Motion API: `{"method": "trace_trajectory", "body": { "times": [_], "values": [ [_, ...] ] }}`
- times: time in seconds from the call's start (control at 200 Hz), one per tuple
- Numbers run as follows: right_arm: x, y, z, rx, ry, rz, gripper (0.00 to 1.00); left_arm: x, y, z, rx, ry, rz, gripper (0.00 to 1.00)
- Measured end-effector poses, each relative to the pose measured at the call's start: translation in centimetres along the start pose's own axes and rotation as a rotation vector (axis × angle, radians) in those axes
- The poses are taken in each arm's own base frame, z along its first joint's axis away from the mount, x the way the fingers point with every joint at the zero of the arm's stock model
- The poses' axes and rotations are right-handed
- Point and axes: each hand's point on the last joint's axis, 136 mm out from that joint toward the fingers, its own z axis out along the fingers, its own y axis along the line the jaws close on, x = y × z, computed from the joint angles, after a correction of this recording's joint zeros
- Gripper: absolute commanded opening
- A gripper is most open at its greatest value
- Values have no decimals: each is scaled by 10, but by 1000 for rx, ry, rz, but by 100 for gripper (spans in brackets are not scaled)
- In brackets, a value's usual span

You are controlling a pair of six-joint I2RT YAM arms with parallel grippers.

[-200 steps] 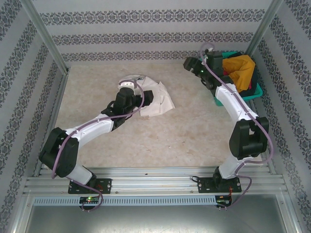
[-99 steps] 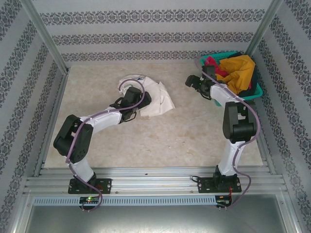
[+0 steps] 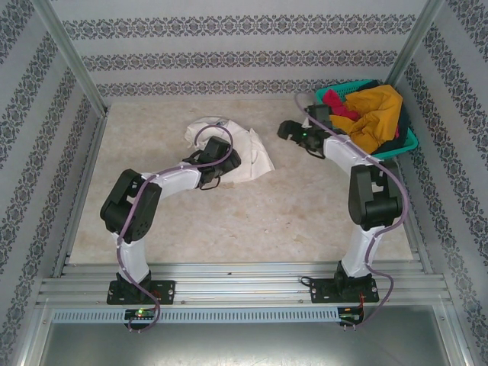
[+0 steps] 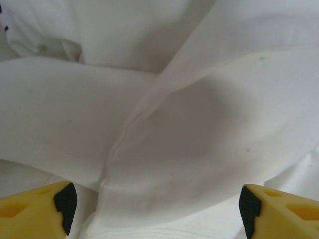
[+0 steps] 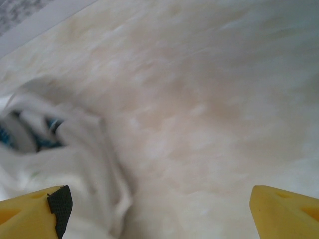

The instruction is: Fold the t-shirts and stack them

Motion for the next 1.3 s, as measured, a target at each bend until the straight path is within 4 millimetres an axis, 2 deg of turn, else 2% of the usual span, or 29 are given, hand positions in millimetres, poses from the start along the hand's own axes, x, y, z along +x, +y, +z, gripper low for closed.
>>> {"method": "trace_trajectory", "body": {
  "times": [0.115, 0.18, 0.255, 0.31, 0.47, 0.609, 0.699, 0.774, 1.044, 1.184, 1.304],
  "values": [
    [24, 35, 6, -69, 50, -55, 93, 8, 2, 10, -8, 35, -15, 66],
    [30, 43, 8, -90, 65, -66, 92, 14, 4, 14, -13, 55, -23, 64],
    [35, 42, 14, -99, 80, -68, 90, 18, 6, 16, -19, 73, -37, 64],
    [41, 39, 21, -97, 101, -68, 87, 20, 7, 16, -22, 82, -45, 68],
    [61, 31, 38, -105, 168, -69, 83, 28, 14, 12, -53, 117, -69, 89],
    [72, 34, 44, -130, 206, -74, 83, 32, 22, -12, -76, 133, -83, 91],
    [75, 44, 46, -155, 215, -84, 83, 31, 20, -27, -58, 128, -111, 83],
    [77, 53, 46, -176, 221, -94, 82, 32, 19, -28, -52, 134, -135, 75],
    [79, 63, 44, -207, 226, -104, 81, 48, 24, -3, -82, 193, -163, 55],
    [79, 63, 44, -209, 228, -104, 81, 49, 22, 4, -87, 199, -163, 52],
    [80, 64, 44, -213, 231, -103, 81, 46, 18, 8, -81, 196, -159, 45]
  ]
}}
